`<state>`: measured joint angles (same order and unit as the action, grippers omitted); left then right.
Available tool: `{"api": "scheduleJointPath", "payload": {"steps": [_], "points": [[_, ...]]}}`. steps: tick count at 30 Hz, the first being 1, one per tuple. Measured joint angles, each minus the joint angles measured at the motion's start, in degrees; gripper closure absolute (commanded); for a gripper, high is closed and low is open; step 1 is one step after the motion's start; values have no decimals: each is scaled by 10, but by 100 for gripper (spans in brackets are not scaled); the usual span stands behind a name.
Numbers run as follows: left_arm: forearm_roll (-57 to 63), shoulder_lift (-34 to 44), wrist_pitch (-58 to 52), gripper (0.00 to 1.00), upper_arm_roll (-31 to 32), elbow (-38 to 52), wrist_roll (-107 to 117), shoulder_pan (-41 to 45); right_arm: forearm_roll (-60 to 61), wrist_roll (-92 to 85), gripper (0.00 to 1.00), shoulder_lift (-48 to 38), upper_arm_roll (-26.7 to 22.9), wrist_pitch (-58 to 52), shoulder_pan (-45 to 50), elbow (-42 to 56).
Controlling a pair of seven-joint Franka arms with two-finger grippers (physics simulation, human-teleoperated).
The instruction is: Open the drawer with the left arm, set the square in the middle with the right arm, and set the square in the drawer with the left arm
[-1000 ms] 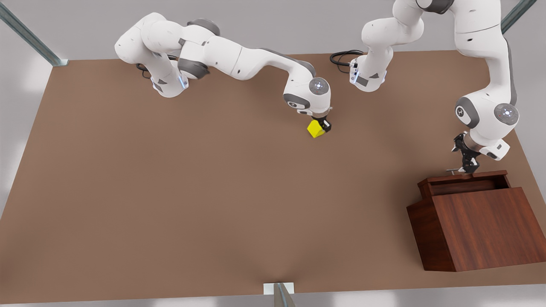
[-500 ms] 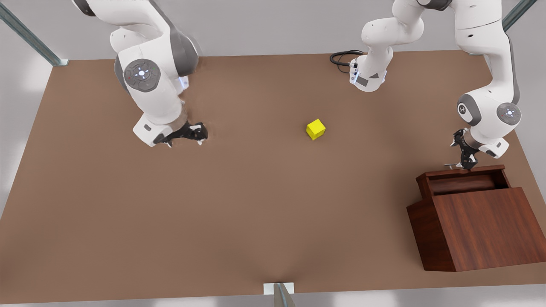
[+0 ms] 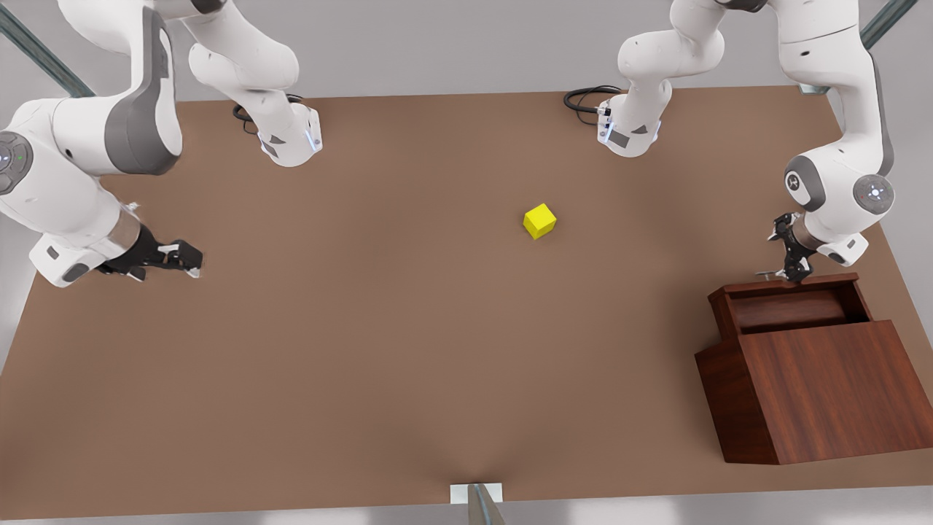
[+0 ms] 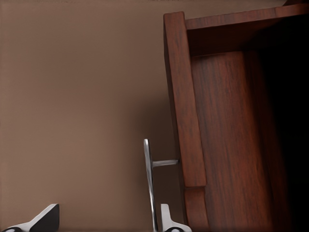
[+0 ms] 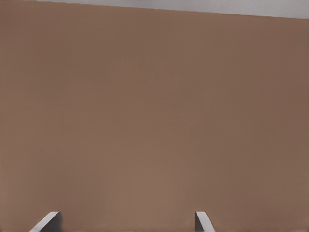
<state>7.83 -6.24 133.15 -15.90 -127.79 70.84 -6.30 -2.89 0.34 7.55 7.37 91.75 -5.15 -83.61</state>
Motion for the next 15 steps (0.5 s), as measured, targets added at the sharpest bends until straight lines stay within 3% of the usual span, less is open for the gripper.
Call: {"api": "scheduleJointPath", "payload": {"steps": [15], "points": [[3,9,-35,0,1,0,0,1,9,4,0,-6,1,1,-1,1]]}}
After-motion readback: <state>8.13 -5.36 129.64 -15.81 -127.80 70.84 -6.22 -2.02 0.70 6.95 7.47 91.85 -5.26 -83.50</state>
